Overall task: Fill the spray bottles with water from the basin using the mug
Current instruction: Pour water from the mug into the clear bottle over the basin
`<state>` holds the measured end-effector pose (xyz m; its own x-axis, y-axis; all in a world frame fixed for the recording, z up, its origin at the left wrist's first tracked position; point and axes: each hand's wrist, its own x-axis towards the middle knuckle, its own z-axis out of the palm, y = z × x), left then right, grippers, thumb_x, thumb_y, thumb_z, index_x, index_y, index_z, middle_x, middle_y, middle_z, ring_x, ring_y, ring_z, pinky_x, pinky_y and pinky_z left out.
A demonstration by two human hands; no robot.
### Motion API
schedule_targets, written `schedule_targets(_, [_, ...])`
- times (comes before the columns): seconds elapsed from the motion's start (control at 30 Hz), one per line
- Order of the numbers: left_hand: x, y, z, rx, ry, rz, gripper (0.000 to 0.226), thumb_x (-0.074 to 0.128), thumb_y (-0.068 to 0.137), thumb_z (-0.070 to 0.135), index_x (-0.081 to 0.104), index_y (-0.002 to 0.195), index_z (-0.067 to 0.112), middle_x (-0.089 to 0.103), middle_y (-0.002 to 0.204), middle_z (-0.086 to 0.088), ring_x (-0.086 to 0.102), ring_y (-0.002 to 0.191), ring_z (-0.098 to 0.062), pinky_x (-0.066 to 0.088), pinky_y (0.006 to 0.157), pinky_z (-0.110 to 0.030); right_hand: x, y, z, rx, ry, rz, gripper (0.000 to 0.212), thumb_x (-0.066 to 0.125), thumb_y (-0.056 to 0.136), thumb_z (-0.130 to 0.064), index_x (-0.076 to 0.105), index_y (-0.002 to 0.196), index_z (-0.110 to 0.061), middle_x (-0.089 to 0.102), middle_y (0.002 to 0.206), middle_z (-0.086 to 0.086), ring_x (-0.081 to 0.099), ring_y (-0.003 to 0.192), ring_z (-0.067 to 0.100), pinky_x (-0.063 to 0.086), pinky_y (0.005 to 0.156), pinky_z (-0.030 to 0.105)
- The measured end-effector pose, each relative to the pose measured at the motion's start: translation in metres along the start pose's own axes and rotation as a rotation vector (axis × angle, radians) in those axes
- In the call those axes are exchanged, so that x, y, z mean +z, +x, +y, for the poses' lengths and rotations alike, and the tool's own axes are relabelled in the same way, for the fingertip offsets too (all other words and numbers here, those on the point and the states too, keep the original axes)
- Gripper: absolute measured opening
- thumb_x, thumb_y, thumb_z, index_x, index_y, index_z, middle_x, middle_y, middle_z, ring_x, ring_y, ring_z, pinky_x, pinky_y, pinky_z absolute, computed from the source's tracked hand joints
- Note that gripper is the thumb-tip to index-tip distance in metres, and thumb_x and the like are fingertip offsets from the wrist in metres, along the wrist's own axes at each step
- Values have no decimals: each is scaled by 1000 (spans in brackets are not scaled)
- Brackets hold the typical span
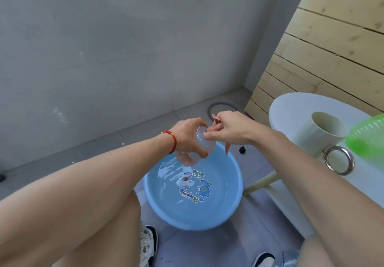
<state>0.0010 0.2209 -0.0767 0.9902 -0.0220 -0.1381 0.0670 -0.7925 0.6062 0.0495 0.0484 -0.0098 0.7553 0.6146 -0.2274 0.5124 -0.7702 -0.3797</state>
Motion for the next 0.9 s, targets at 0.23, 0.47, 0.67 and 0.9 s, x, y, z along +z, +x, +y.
schedule_targets(0.23, [2, -2, 7, 46, 16, -3, 74, 95, 58, 32, 61, 123, 29, 65, 113, 6, 59, 103, -18, 48, 78, -28, 4, -4, 1, 116, -45, 44, 69, 48, 71, -80, 74, 75, -16, 76, 74, 4, 73, 65, 20, 61, 74, 48])
schedule_targets(0.47, [4, -2, 15, 62, -29, 54, 74, 95, 57, 29, 62, 124, 28, 65, 113, 9, 59, 105, -17, 46, 79, -27, -5, -8, -6, 122, -82, 161, 46, 69, 76, -58, 71, 73, -12, 72, 73, 5, 72, 68, 25, 62, 67, 47])
schedule_targets(0.67, [2, -3, 14, 41, -13, 52, 83, 96, 58, 32, 60, 132, 28, 63, 117, 8, 57, 107, -16, 46, 83, -27, -2, -10, -11, 132, -10, 35, 40, 67, 81, -47, 65, 91, -8, 73, 81, 4, 76, 74, 24, 62, 76, 50])
schedule_targets(0.9, [1, -6, 14, 65, -8, 56, 83, 96, 57, 32, 60, 131, 28, 65, 121, 8, 59, 109, -16, 47, 85, -27, -6, -13, -13, 184, 0, 2, 49, 66, 76, -61, 67, 89, -14, 77, 76, 2, 74, 66, 15, 64, 75, 45])
